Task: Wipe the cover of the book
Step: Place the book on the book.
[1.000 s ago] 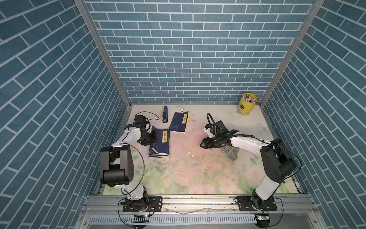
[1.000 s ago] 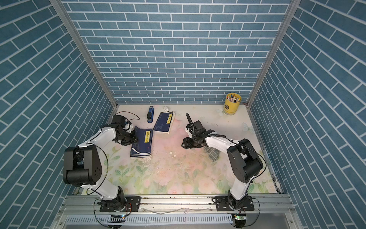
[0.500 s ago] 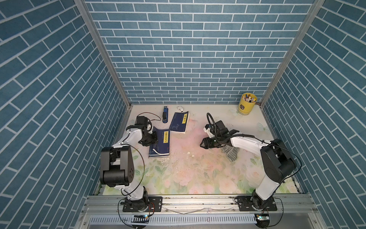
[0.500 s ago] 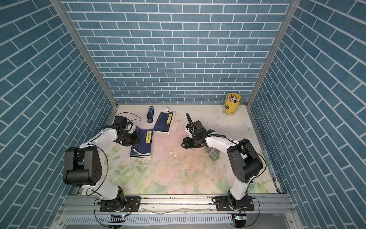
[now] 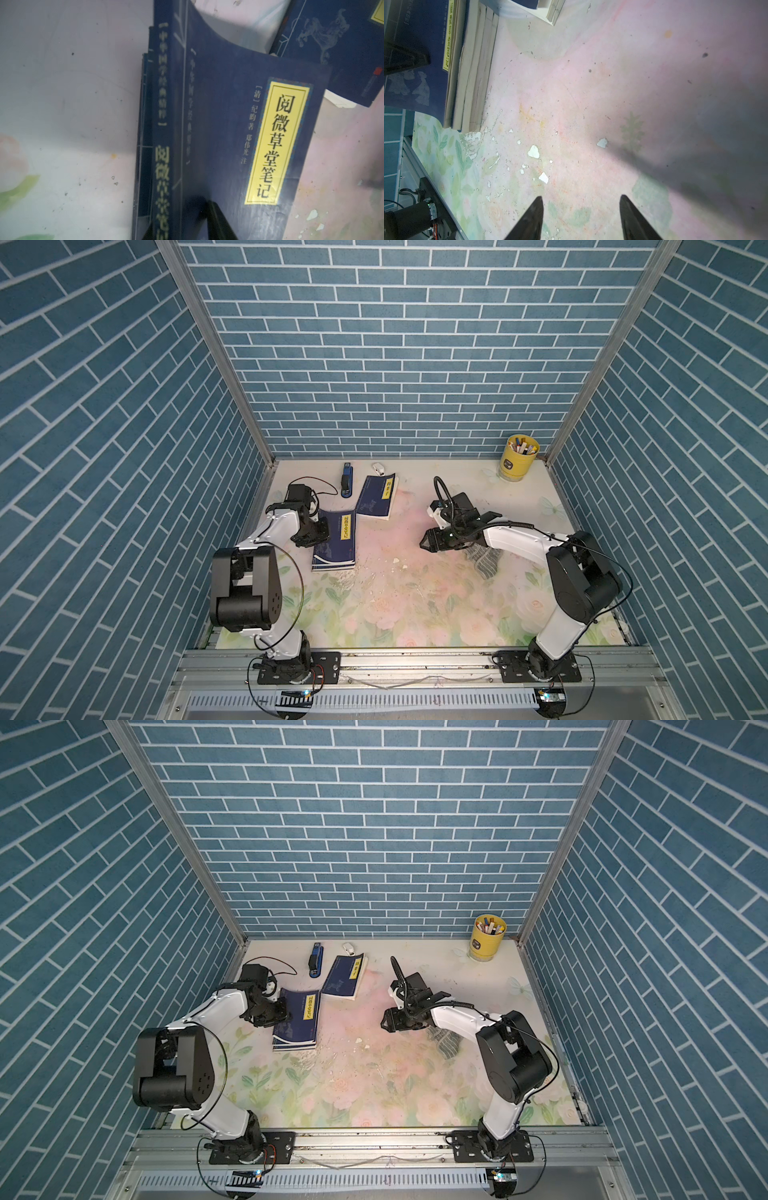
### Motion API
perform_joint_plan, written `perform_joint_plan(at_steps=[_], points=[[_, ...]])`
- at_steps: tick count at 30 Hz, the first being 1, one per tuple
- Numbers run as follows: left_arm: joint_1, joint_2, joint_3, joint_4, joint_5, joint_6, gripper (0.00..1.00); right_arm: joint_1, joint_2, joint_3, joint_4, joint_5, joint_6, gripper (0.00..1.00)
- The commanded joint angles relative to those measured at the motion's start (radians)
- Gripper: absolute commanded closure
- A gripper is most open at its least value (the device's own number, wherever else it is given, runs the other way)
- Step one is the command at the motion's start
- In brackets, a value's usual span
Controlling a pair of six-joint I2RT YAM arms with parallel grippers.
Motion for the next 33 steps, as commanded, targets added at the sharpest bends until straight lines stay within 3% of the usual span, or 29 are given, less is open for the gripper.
perform_joint_plan(at_steps=[1,18,33], points=[[-0.001,0.005,0.000,-0.028,-0.074,0.014,0.62,-0.004,-0.006,-0.007,-0.004,-0.012,-0.035,0.41],[-0.003,0.012,0.031,0.002,-0.134,0.026,0.48,-0.004,-0.012,-0.006,-0.018,-0.008,-0.040,0.41],[-0.003,0.062,0.062,0.035,-0.156,0.023,0.44,-0.004,-0.021,-0.008,-0.026,-0.004,-0.047,0.41]])
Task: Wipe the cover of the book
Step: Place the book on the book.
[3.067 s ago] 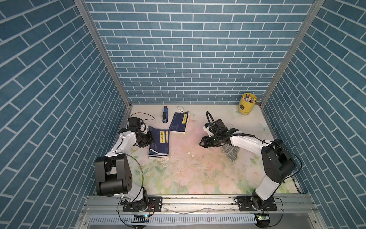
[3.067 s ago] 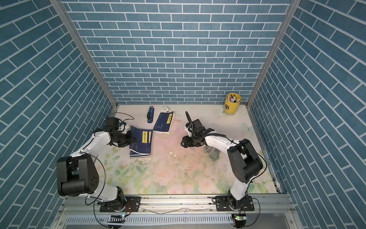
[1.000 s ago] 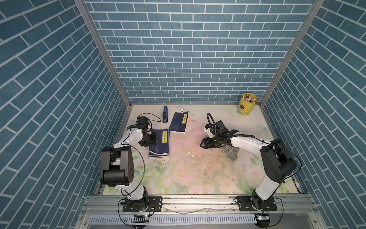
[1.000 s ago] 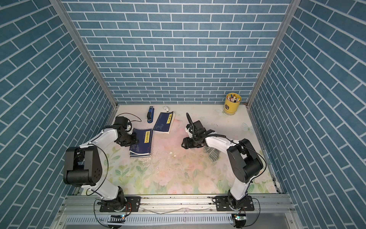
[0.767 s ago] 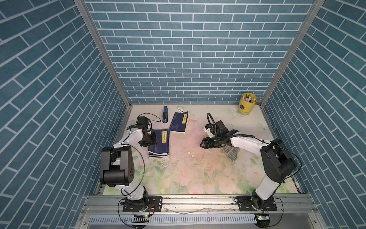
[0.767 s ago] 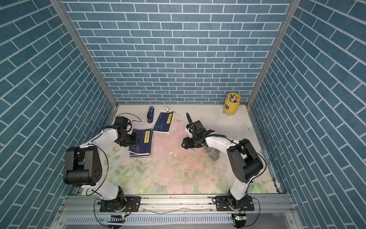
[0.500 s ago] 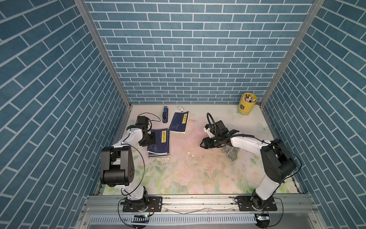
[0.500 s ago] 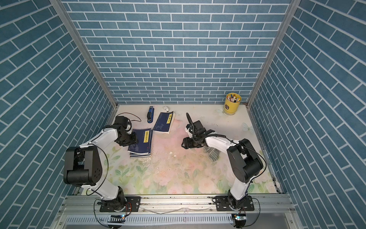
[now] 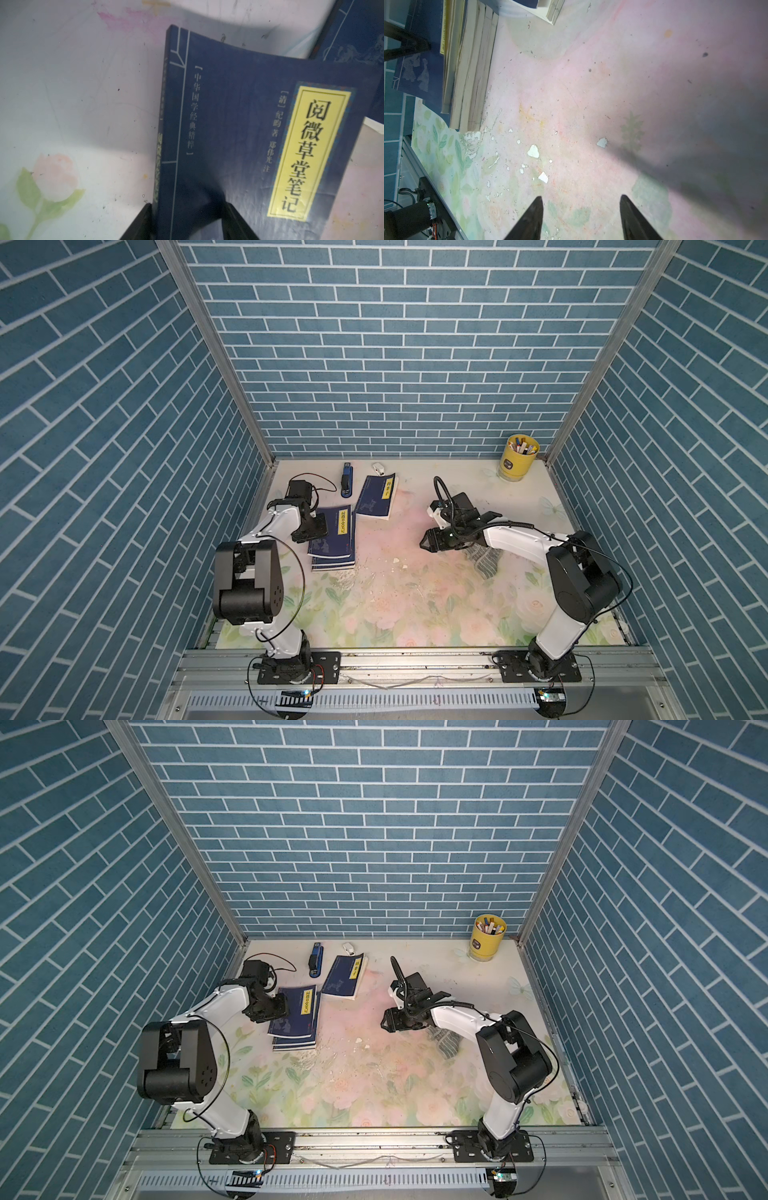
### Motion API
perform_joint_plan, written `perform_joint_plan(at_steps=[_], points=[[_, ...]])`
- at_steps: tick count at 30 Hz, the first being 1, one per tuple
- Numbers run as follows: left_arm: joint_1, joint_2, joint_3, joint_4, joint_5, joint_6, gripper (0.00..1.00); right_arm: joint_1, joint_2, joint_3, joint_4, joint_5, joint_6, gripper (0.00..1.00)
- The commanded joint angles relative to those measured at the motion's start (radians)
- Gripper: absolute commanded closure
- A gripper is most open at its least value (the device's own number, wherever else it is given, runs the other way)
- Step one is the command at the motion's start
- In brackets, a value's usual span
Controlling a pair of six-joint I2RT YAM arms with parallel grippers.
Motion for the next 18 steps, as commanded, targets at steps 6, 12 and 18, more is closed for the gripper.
perform_joint_plan(at_steps=[6,12,18], points=[[-0.001,0.005,0.025,0.012,-0.055,0.005,0.39,-0.004,-0.022,-0.007,-0.025,-0.006,-0.046,0.41],[0.000,0.039,0.072,0.021,-0.031,-0.002,0.34,-0.005,-0.017,-0.003,-0.023,-0.009,-0.047,0.41],[0.000,0.084,0.112,0.019,-0.017,0.003,0.34,-0.004,-0.023,-0.013,-0.017,-0.006,-0.047,0.41]])
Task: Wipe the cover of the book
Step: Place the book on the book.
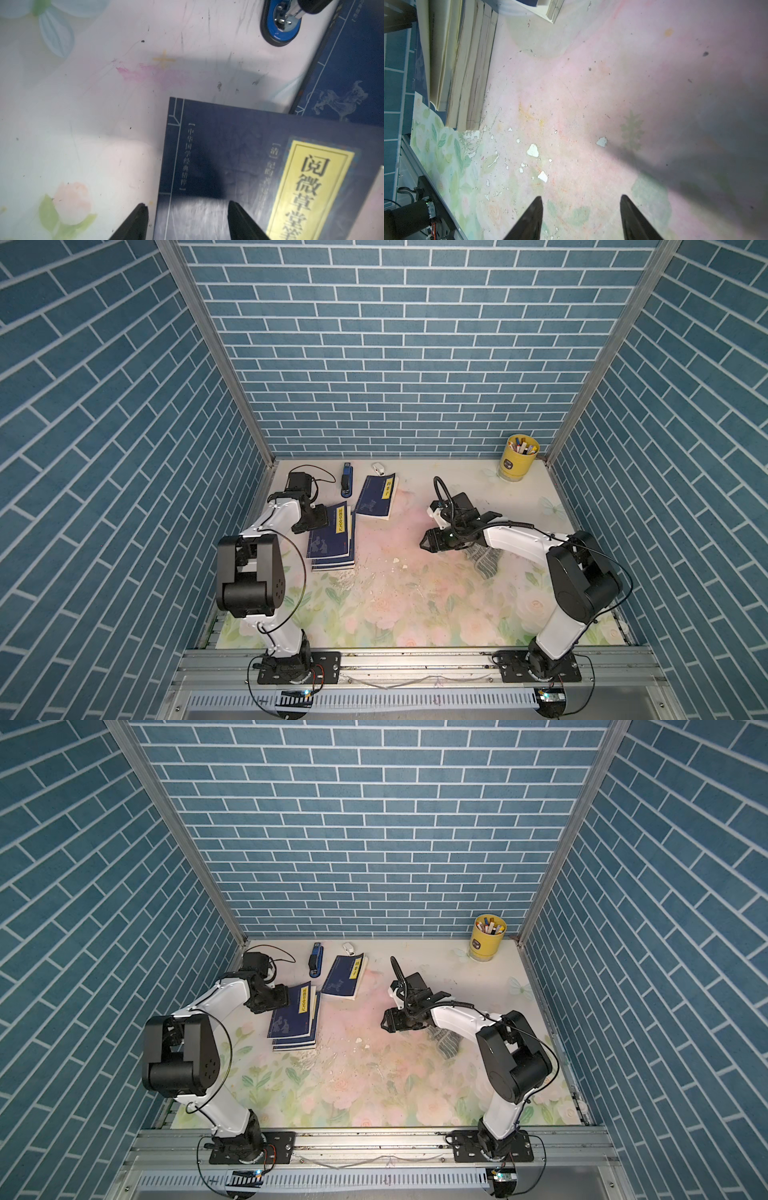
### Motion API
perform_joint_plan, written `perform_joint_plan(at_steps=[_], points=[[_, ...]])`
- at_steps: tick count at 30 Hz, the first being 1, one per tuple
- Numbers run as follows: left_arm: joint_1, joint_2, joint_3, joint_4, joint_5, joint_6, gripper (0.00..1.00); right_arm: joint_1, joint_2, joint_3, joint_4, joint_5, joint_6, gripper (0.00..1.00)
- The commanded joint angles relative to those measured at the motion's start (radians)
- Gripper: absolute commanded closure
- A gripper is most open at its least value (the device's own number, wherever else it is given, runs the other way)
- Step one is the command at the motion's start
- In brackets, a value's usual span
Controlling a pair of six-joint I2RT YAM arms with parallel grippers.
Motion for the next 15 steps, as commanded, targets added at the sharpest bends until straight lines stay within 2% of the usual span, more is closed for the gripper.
perform_joint_plan(at_steps=[1,7,15], points=[[0.000,0.023,0.017,-0.008,0.000,0.006,0.34,-0.005,-0.023,-0.016,-0.014,-0.005,-0.040,0.41],[0.000,0.038,0.010,-0.001,0.011,0.004,0.35,-0.005,-0.024,-0.017,-0.014,-0.004,-0.040,0.41],[0.000,-0.028,-0.057,0.018,0.034,0.008,0.37,-0.005,-0.019,-0.013,-0.013,-0.007,-0.037,0.41]])
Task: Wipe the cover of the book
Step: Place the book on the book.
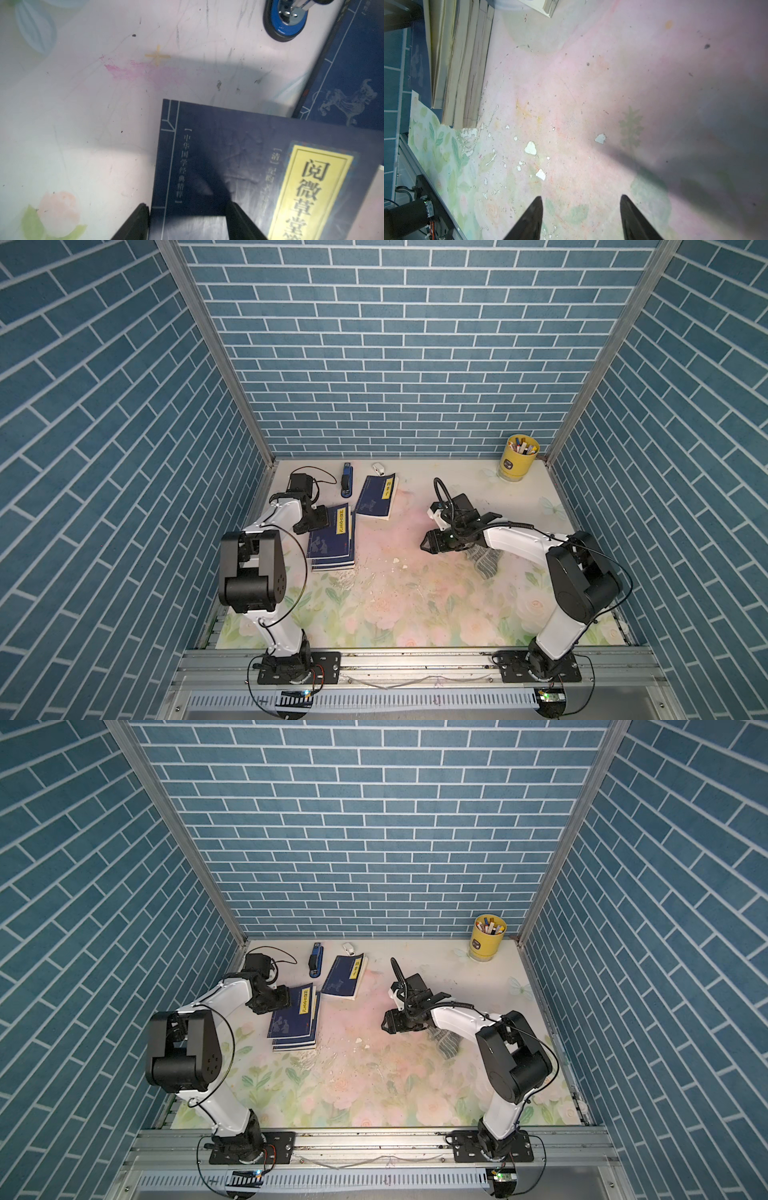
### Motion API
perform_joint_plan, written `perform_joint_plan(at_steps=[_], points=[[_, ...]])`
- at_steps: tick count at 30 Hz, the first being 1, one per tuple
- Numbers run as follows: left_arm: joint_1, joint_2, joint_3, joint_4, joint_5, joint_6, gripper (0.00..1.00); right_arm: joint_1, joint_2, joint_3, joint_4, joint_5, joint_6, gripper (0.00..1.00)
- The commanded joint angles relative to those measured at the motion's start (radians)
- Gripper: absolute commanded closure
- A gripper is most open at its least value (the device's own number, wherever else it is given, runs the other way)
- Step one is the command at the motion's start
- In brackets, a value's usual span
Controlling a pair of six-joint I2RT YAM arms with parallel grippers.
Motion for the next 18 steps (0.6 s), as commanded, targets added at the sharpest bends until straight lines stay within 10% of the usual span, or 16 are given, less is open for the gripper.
perform_joint_plan(at_steps=[1,18], points=[[-0.001,-0.046,-0.046,-0.004,0.020,0.009,0.38,-0.005,-0.018,-0.003,-0.013,-0.008,-0.036,0.41],[0.000,-0.129,-0.096,0.011,-0.081,0.003,0.35,-0.003,-0.003,0.032,-0.032,-0.024,-0.031,0.40]])
